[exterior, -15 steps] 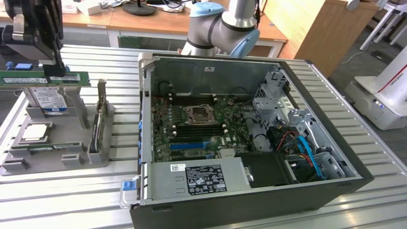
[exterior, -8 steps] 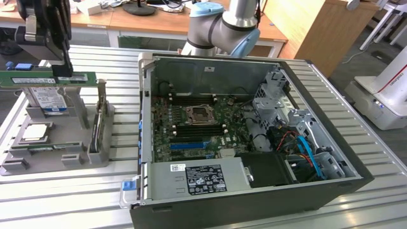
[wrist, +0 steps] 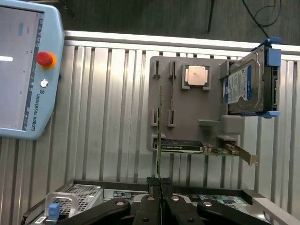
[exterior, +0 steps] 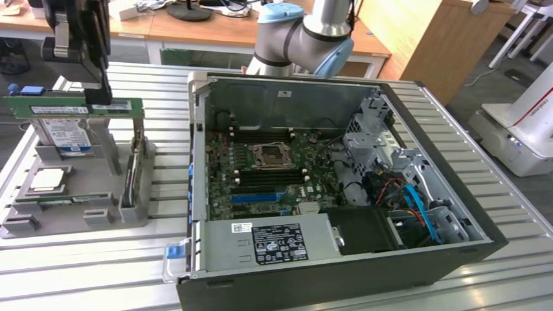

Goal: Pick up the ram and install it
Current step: 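Pick up the ram and move it above insertion slot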

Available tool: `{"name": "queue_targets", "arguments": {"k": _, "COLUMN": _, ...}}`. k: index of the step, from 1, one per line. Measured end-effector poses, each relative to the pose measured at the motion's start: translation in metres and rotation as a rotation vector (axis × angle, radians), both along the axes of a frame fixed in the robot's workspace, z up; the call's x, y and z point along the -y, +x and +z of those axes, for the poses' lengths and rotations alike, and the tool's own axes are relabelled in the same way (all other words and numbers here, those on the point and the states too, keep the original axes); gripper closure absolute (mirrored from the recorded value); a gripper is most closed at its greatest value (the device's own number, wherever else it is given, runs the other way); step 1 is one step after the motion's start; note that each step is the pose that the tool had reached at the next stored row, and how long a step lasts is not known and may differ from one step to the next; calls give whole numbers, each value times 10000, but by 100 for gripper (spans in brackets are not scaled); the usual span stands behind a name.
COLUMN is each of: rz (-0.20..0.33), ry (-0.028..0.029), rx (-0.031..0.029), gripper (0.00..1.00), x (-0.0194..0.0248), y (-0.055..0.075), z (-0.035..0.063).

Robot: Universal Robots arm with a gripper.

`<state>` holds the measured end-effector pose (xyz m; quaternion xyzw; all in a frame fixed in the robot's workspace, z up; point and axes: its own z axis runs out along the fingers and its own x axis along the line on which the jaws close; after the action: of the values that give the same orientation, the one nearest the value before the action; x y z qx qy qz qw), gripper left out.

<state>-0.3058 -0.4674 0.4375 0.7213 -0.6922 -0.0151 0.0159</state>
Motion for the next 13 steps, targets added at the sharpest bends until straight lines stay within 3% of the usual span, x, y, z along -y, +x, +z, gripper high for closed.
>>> {"name": "queue_targets", "arguments": {"k": 13, "rz": 0, "ry": 0, "rx": 0, "gripper": 88, "x": 3, "y": 255, "z": 0}}
